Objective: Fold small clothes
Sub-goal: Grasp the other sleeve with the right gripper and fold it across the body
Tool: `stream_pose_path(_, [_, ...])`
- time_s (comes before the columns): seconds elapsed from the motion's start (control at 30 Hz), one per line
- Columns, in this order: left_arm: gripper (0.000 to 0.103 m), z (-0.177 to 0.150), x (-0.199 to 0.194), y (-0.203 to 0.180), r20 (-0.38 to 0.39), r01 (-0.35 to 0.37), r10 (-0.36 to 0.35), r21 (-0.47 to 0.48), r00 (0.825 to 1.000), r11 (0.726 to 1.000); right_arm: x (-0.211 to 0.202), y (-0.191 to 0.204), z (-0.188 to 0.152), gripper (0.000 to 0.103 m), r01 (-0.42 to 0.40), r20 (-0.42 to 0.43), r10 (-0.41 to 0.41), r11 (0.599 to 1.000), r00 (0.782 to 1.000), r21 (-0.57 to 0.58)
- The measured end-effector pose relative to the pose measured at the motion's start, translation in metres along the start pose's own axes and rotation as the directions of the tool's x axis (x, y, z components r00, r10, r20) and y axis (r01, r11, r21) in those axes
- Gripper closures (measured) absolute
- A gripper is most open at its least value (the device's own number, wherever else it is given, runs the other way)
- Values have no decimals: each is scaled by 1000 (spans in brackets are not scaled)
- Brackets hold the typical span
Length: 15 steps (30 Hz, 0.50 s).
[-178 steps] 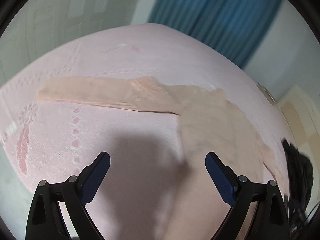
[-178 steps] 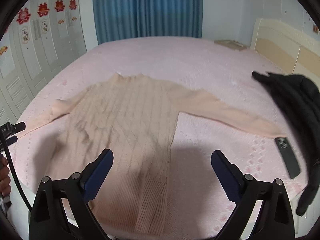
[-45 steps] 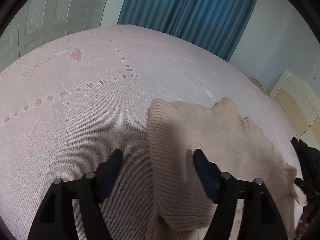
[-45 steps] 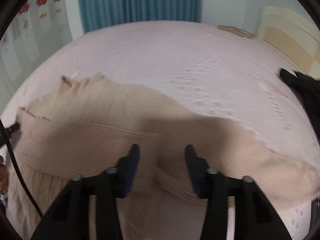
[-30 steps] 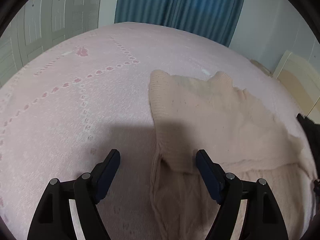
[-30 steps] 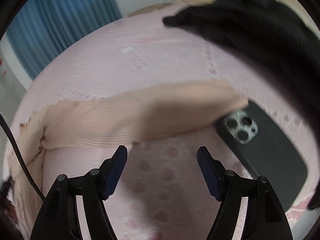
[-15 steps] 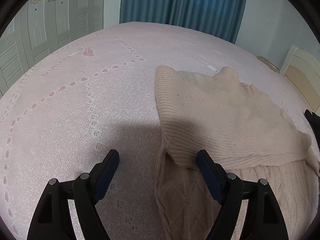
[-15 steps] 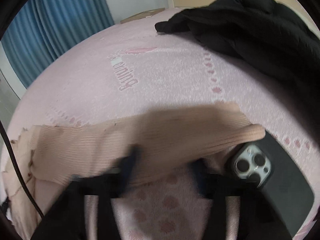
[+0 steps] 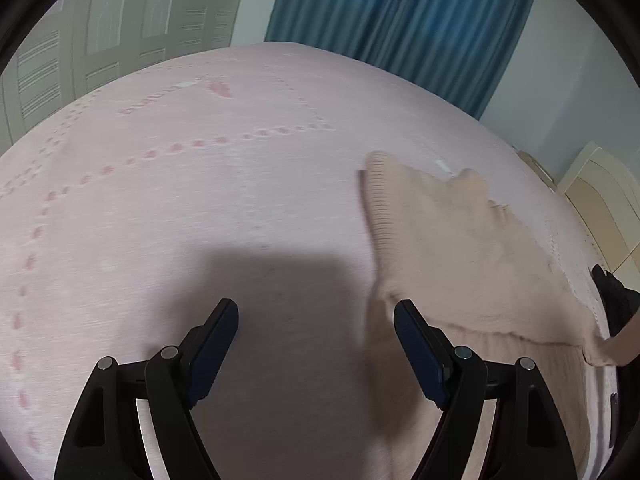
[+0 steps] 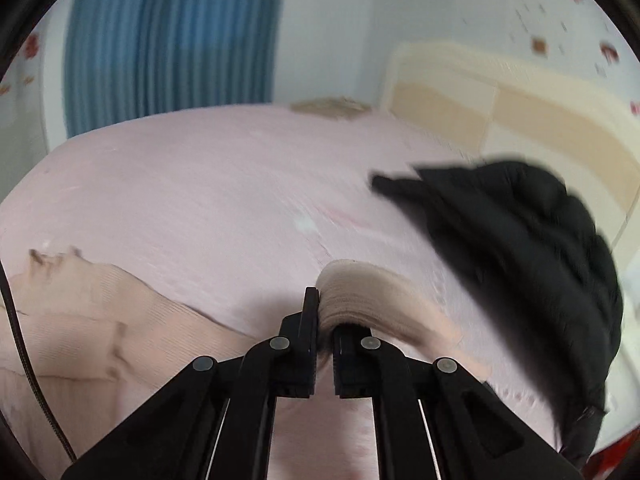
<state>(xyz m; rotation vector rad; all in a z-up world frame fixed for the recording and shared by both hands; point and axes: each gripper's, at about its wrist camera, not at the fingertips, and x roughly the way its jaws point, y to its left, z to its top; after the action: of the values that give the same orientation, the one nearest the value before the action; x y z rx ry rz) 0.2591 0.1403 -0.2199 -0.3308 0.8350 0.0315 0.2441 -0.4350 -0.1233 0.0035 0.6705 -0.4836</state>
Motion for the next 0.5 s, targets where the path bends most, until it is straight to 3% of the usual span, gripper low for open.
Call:
stream_pose_path(0.07, [24, 2, -7, 13, -2, -20, 20, -4, 1000, 1000, -18, 36, 17, 97, -43, 33, 45, 998, 998, -37])
stream_pose_path(0.17, [24, 8, -16, 33, 13, -125, 124, 42, 992, 991, -47, 99, 30, 97, -115, 77, 122, 988, 990, -99])
stream_pose_path(0.3, [24, 12, -17, 54, 16, -198, 198, 103, 980, 975, -75, 193, 30, 97, -251, 66, 266, 951, 962, -178])
stream_pose_path(0.4, [24, 11, -14, 67, 3, -198, 199, 112, 980, 974, -87, 268, 13, 97, -348, 17, 361, 909, 932, -228])
stream_pose_path(0.5, [24, 11, -10, 73, -19, -155, 158, 91, 987, 984, -89, 330, -12, 96, -446, -74, 442, 866, 894, -226])
